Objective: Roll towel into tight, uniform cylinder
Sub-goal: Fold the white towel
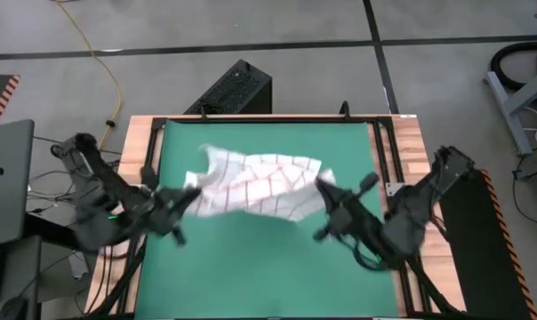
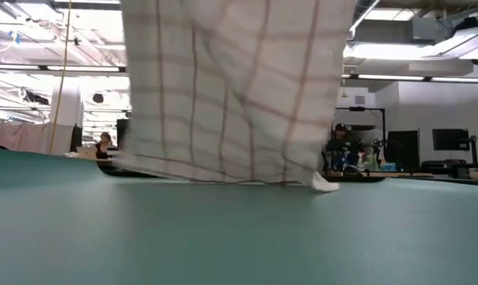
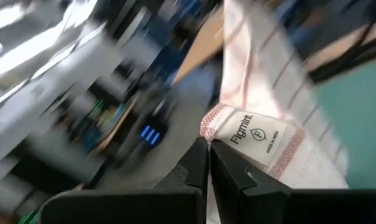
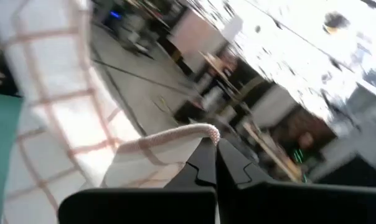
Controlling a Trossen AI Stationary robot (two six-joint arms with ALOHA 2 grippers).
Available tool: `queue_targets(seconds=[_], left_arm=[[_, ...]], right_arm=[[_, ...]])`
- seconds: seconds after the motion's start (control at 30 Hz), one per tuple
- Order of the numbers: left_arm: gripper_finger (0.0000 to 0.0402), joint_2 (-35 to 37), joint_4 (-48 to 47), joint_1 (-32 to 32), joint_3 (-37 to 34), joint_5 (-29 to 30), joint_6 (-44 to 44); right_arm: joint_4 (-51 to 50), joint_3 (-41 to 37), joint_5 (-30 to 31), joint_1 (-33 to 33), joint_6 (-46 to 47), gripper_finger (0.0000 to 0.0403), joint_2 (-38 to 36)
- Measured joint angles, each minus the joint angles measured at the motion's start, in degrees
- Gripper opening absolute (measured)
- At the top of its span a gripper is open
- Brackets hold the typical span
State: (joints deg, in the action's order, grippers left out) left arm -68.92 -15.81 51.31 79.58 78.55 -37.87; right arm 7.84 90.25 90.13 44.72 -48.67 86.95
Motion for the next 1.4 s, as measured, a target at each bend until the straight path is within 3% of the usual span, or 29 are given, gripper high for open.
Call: queue_targets(seconds=[0.2,0.37,0.57,0.67,0.73,0.8,0.87,0.93,1.03,1.13,1.17,1.27,1.4], left_arm=[[0.0,-6.65,13.09,8.58,8.93,-1.29,-16.54],[0.0,-12.26,14.19,9.69,18.81,-0.83,-26.7],[0.0,-9.39,9.95,1.44,25.06,0.24,-29.15],[0.0,-4.77,3.84,-6.12,25.06,-0.23,-25.38],[0.0,-1.4,-4.91,-11.94,25.07,-3.11,-15.43],[0.0,1.87,-17.01,-18.55,25.1,-9.65,-2.88],[0.0,4.43,-28.46,-25.26,24.87,-16.69,9.34],[0.0,6.57,-37.0,-31.91,23.27,-20.1,18.87],[0.0,8.98,-45.28,-41.11,18.28,-21.52,28.24],[0.0,11.19,-45.96,-48.88,9.83,-21.89,30.79],[0.0,11.74,-45.18,-51.04,6.56,-22.86,30.38],[0.0,13.1,-38.38,-57.09,-4.57,-27.34,25.42],[0.0,13.44,-26.23,-62.74,-17.93,-30.26,16.78]], right_arm=[[-5.63,13.26,-3.66,5.09,-4.69,0.0007,7.65],[-8.83,26.98,-11.45,2.88,-15.77,0.0007,14.47],[-7.73,39.92,-14.62,-8.17,-26.28,0.0007,15.16],[-7.79,42.36,-14.99,-17.05,-25.03,0.0007,13.76],[-9.53,42.39,-14.86,-24.15,-19.85,0.0008,12.31],[-16.25,42.44,-13.52,-30.34,-12.25,0.0008,11.27],[-27.79,42.54,-13.29,-35.78,-1.53,0.0009,10.83],[-41.94,42.52,-13.85,-40.76,11.05,0.0009,10.92],[-64.99,42.38,-21.94,-47.86,32.75,0.001,12.94],[-81.78,42.32,-31.65,-54.15,50.26,0.001,16.94],[-85.78,42.25,-32.15,-55.69,53.77,0.001,18.6],[-92.78,40.38,-30.72,-58.93,57.85,0.001,23.76],[-94.05,38.61,-29.84,-60.63,56.92,0.0011,30.54]])
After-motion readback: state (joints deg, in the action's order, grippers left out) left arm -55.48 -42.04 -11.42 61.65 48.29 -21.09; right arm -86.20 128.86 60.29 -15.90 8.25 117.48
